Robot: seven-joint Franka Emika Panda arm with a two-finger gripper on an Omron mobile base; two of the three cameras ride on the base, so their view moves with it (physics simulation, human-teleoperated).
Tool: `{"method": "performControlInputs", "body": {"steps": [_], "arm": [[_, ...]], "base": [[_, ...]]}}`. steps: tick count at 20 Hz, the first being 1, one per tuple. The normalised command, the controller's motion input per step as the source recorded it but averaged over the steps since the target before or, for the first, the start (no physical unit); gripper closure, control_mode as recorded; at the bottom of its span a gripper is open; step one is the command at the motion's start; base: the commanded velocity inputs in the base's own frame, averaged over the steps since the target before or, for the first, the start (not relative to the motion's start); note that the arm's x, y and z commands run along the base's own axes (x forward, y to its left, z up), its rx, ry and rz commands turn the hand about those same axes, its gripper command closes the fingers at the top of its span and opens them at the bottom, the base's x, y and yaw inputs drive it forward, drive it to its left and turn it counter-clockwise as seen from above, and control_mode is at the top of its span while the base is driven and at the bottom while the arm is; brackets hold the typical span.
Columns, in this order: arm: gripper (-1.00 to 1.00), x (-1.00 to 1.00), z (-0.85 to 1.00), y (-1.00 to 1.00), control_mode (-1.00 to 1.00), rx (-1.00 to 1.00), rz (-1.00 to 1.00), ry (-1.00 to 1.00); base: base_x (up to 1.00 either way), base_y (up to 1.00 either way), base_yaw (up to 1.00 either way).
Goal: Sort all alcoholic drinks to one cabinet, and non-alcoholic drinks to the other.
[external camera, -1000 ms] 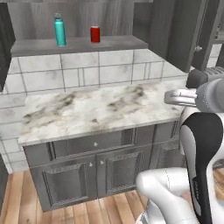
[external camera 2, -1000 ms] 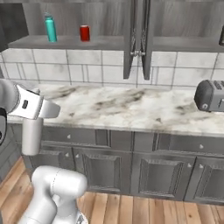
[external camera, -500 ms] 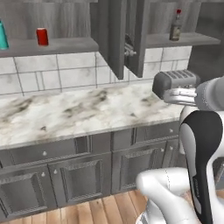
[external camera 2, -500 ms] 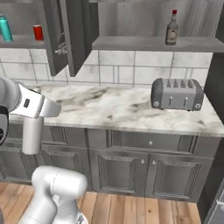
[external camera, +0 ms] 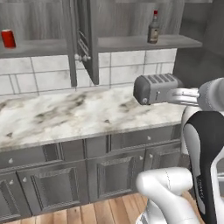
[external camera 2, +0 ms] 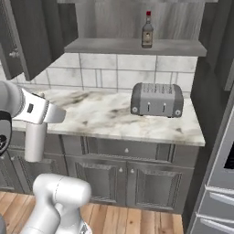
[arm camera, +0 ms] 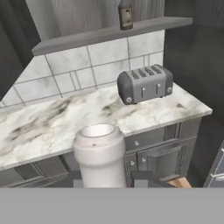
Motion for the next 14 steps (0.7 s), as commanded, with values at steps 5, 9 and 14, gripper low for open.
{"method": "performControlInputs", "body": {"steps": [5, 9, 14], "arm": [[1.0, 0.0, 0.0, 0.0, 1.0, 0.0, 0.0, 0.0], [1.0, 0.0, 0.0, 0.0, 1.0, 0.0, 0.0, 0.0], [1.0, 0.0, 0.0, 0.0, 1.0, 0.0, 0.0, 0.0]], "base": [[0.58, -0.43, 0.28], [0.63, -0.43, 0.31], [0.67, -0.31, 0.17]]}}
